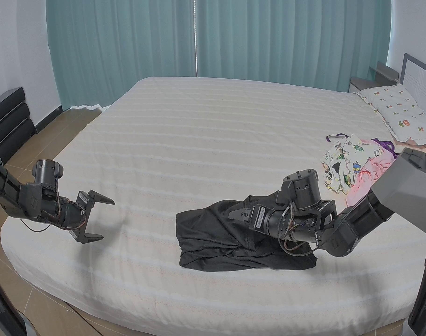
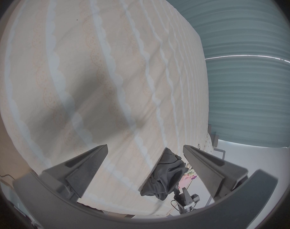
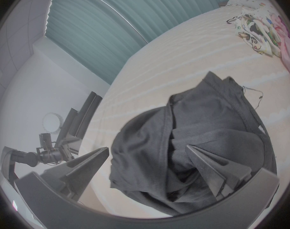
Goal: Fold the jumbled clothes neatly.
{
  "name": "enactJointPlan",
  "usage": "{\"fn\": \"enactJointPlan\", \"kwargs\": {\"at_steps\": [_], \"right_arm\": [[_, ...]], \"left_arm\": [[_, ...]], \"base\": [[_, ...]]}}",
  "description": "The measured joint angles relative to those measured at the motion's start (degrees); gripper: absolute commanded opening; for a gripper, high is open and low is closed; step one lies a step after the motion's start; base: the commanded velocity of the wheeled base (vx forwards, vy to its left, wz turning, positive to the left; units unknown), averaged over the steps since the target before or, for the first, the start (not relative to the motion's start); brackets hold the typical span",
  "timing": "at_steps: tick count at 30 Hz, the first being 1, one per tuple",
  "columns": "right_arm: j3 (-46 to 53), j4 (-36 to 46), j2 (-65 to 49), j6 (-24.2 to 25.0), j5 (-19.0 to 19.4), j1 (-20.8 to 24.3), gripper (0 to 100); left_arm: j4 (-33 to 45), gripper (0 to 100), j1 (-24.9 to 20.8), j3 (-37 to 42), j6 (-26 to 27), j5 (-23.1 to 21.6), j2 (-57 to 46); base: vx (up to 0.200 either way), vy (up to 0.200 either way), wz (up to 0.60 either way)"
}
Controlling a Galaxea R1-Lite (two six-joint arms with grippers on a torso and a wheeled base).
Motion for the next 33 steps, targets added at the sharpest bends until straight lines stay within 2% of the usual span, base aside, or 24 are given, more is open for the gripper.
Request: {"fn": "enactJointPlan", "kwargs": {"at_steps": [3, 4, 14, 23, 33], "right_arm": [[0.29, -0.09, 1.43, -0.15, 0.61, -0.09, 100], [0.46, -0.09, 1.76, -0.17, 1.15, -0.11, 0], [3.06, -3.43, 1.95, 0.65, 2.00, -1.02, 0], [10.63, -5.72, -3.32, 0.66, 2.29, -2.07, 0], [18.27, -5.39, -13.43, 0.32, 3.47, -6.86, 0]], "left_arm": [[0.00, 100, -0.05, 0.02, 0.00, -0.02, 0.15], [0.00, 100, -0.05, 0.02, 0.00, -0.05, 0.22], [0.00, 100, -0.09, 0.02, 0.00, 0.00, 0.45], [0.02, 100, -0.09, 0.00, 0.00, 0.01, 0.45], [0.02, 100, -0.09, 0.00, 0.00, 0.01, 0.45]], "base": [[0.000, 0.000, 0.00], [0.000, 0.000, 0.00], [0.000, 0.000, 0.00], [0.000, 0.000, 0.00], [0.000, 0.000, 0.00]]}}
